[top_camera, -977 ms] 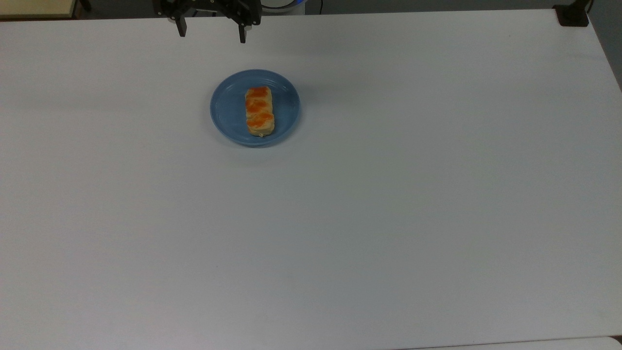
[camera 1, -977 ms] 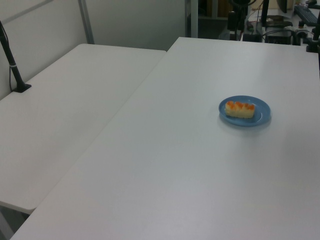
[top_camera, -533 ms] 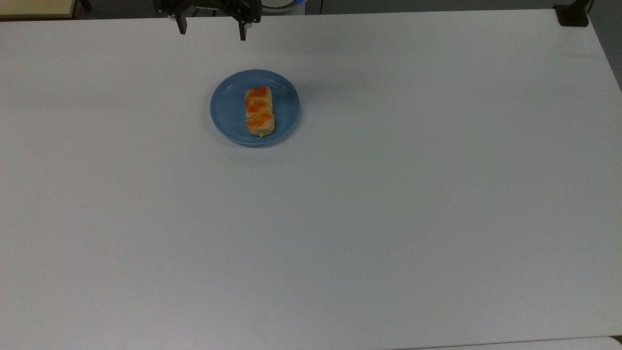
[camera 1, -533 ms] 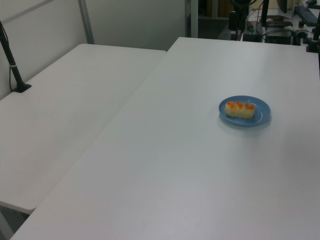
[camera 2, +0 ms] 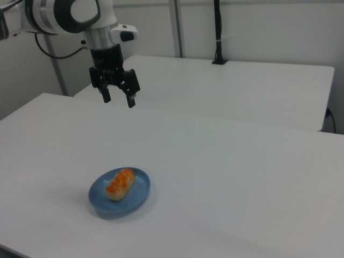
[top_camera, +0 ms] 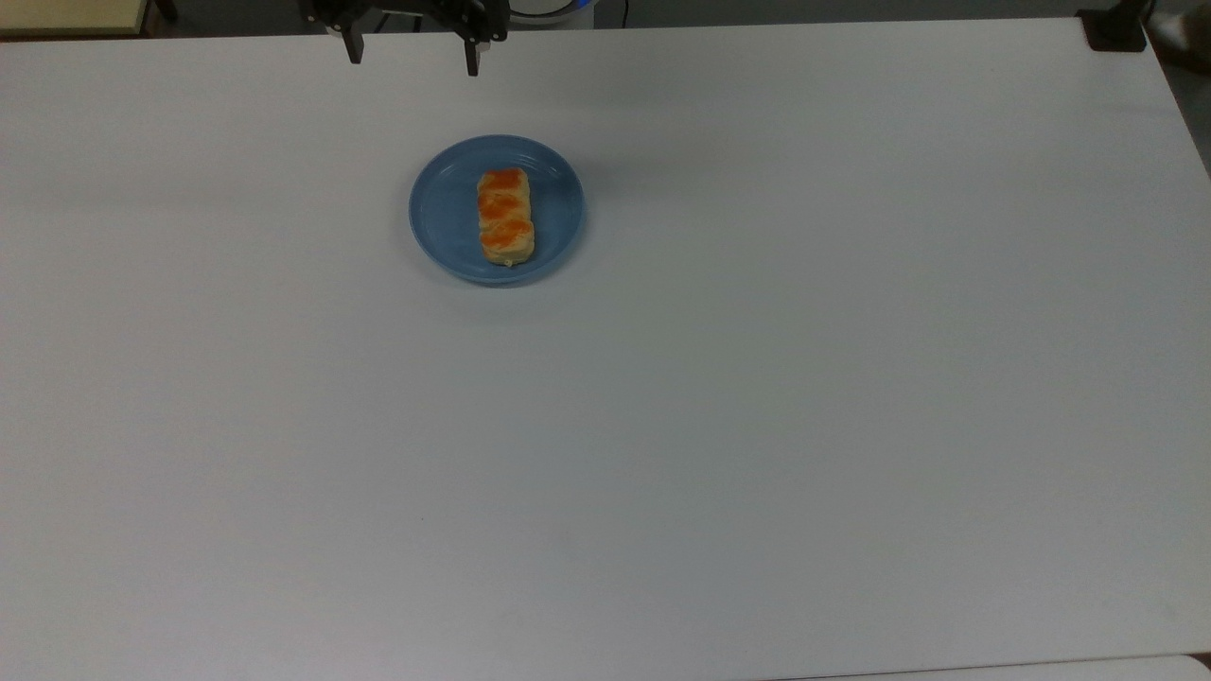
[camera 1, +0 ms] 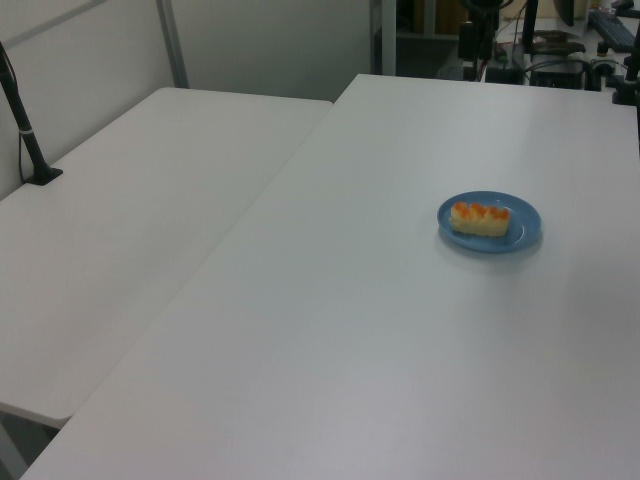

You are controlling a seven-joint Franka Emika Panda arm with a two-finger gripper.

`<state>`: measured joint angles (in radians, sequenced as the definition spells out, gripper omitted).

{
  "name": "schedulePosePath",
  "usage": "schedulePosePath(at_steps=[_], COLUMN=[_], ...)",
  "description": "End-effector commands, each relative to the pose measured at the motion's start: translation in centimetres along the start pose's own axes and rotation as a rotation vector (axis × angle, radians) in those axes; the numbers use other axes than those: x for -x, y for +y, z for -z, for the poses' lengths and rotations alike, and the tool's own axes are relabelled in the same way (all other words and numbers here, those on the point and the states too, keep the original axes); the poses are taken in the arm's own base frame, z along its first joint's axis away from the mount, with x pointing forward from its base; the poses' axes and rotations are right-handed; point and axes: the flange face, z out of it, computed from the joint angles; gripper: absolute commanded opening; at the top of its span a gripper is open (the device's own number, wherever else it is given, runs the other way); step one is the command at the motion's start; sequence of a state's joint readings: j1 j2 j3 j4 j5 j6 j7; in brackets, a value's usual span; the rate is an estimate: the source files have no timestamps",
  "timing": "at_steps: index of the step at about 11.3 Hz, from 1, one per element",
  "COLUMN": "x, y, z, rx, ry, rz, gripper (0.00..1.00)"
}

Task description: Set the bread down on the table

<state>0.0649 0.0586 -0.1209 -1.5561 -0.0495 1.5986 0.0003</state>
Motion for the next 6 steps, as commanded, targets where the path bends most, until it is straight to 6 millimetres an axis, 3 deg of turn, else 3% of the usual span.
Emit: schedulePosePath(at_steps=[1,6], x=[0.76,0.83], y=[0.34,0.21], z=[0.77,0.45], rx=[0.001,-0.003], ry=[-0.012,-0.022], rz=[0.005,0.071], gripper=[1.00,1.00])
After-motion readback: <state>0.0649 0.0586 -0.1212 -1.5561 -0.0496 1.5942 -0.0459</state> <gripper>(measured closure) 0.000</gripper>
